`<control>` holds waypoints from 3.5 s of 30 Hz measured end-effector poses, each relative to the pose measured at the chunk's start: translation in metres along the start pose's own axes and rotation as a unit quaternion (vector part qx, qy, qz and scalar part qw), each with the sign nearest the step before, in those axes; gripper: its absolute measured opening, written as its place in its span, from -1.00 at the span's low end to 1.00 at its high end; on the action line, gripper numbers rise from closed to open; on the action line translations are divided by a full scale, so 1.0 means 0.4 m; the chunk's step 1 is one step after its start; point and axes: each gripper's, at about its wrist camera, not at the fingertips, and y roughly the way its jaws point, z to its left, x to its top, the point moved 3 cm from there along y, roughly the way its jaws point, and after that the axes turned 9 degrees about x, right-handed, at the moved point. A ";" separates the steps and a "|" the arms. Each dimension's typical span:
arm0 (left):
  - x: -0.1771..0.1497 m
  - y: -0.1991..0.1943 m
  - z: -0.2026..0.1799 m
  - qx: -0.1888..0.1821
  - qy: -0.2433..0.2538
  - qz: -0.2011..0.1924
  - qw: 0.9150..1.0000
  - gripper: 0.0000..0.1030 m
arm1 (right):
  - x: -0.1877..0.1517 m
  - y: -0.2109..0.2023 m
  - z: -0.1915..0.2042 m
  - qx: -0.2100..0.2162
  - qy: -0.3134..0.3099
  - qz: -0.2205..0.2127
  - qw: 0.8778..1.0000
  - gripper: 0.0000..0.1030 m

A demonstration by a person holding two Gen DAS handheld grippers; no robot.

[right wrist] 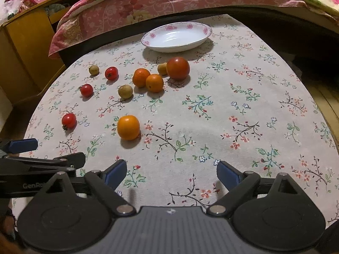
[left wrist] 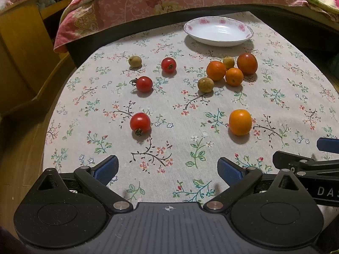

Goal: Organize fruits

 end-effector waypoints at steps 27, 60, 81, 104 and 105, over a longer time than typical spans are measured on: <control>-0.005 0.007 0.000 -0.003 -0.002 0.004 1.000 0.94 | 0.001 0.008 0.001 0.011 0.000 0.004 1.000 0.61; 0.050 0.054 0.088 0.019 -0.047 -0.009 0.999 0.95 | 0.096 0.092 0.082 0.048 -0.093 0.007 0.994 0.14; 0.082 0.145 0.093 0.002 -0.032 0.002 0.999 0.20 | 0.122 0.172 0.093 0.097 -0.130 0.038 0.986 -0.51; 0.084 0.146 0.062 -0.002 0.008 -0.003 1.000 -0.31 | 0.100 0.158 0.080 0.101 -0.141 0.025 0.985 -0.51; 0.082 0.144 0.067 -0.006 0.003 -0.001 1.000 -0.31 | 0.101 0.156 0.080 0.099 -0.139 0.026 0.985 -0.51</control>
